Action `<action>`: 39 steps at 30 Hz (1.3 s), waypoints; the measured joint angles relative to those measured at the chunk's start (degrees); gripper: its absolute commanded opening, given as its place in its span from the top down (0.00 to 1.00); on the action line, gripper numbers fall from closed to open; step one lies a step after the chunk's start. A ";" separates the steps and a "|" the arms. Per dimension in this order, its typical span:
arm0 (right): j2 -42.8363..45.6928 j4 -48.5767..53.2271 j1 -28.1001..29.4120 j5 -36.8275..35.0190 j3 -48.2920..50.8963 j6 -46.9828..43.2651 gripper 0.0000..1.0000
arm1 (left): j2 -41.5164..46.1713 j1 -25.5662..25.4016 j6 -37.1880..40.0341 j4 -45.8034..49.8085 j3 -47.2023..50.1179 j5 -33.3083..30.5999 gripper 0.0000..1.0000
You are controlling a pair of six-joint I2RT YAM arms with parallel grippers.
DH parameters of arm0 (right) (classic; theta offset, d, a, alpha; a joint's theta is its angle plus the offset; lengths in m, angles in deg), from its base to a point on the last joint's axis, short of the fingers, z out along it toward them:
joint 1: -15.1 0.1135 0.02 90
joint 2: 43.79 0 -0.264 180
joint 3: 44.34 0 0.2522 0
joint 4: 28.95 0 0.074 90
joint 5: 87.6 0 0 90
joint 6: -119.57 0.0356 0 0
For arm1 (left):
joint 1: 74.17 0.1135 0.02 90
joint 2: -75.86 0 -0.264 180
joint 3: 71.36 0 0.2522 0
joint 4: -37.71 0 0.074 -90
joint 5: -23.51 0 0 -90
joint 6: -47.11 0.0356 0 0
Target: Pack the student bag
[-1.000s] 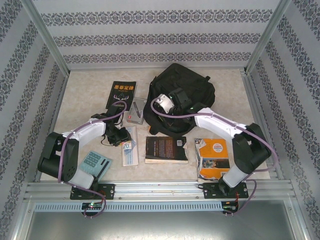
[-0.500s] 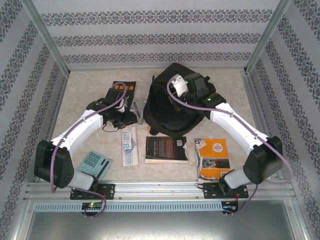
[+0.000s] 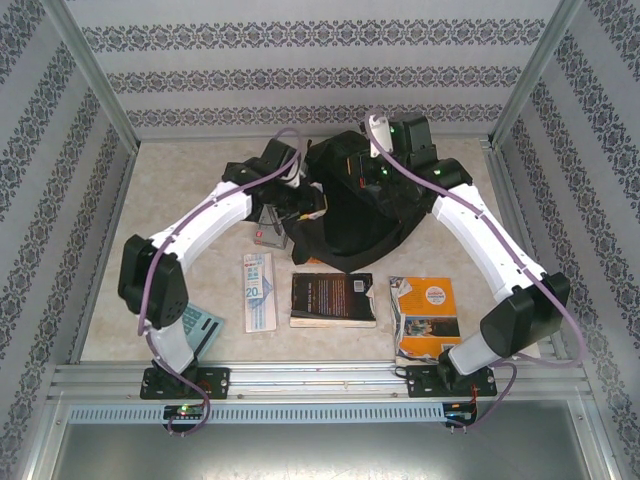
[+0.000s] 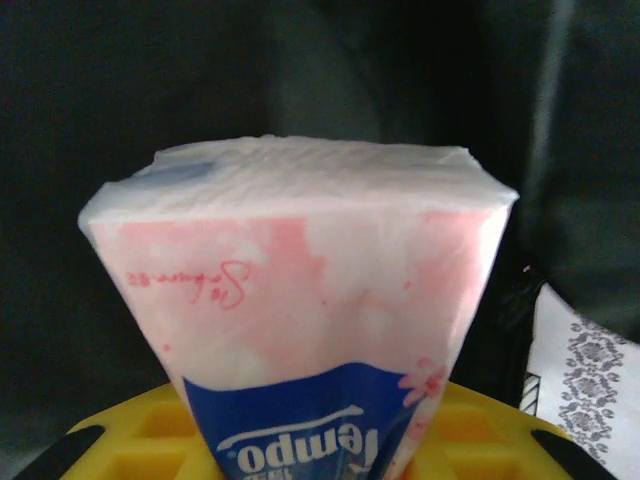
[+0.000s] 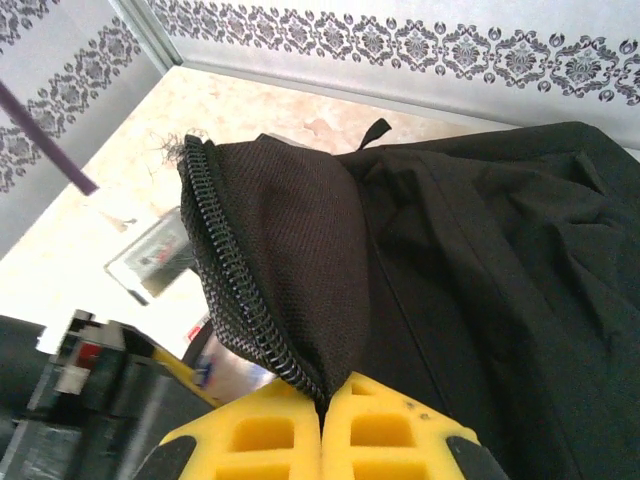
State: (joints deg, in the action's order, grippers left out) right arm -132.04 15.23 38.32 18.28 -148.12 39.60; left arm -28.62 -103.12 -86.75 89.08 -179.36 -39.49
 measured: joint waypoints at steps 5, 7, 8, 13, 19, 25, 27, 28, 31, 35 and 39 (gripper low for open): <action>-0.42 0.04 0.02 0.33 -0.26 3.63 1.00 | -6.05 -0.74 -0.83 0.70 -9.81 -0.02 0.93; -0.46 0.02 0.00 0.52 -0.26 4.70 1.00 | -6.93 -0.74 -0.85 1.51 -12.41 -0.50 0.92; -0.50 0.02 0.00 0.55 -0.26 5.22 1.00 | -7.21 -0.74 -0.85 2.43 -13.90 -0.72 0.92; -0.55 -0.17 0.00 0.48 -0.26 7.96 1.00 | -9.07 -0.96 -0.85 5.14 -20.11 -1.81 0.90; -0.55 -1.40 -0.66 -0.09 -0.26 12.02 1.00 | -10.38 -1.42 -1.88 5.75 -18.32 -2.89 0.89; -0.55 -3.02 -1.75 -0.39 -0.26 14.75 1.00 | -11.04 -1.44 -2.97 6.12 -17.29 -4.13 0.81; -0.55 -3.34 -1.75 -0.37 -0.26 15.45 1.00 | -11.76 -1.44 -3.21 6.19 -17.42 -4.57 0.73; -0.55 -3.48 -1.75 -0.37 -0.26 15.69 1.00 | -12.59 -1.44 -3.32 6.36 -17.99 -4.59 0.72; -0.55 -3.72 -1.75 -0.20 -0.26 16.61 1.00 | -17.90 -1.51 -3.37 8.00 -23.85 -4.55 0.57; -0.55 -4.44 -1.86 0.07 -0.11 17.31 1.00 | -27.28 -2.19 -2.54 12.37 -37.88 -4.72 0.30; -0.52 -7.34 -3.13 1.09 2.19 18.88 1.00 | -30.84 -3.19 -0.87 16.39 -46.56 -5.51 0.22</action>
State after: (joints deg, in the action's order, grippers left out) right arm -132.56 7.88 35.20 19.38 -145.94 58.48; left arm -59.46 -106.31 -87.62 105.47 -225.91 -45.00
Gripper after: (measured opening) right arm 0.066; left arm 0.768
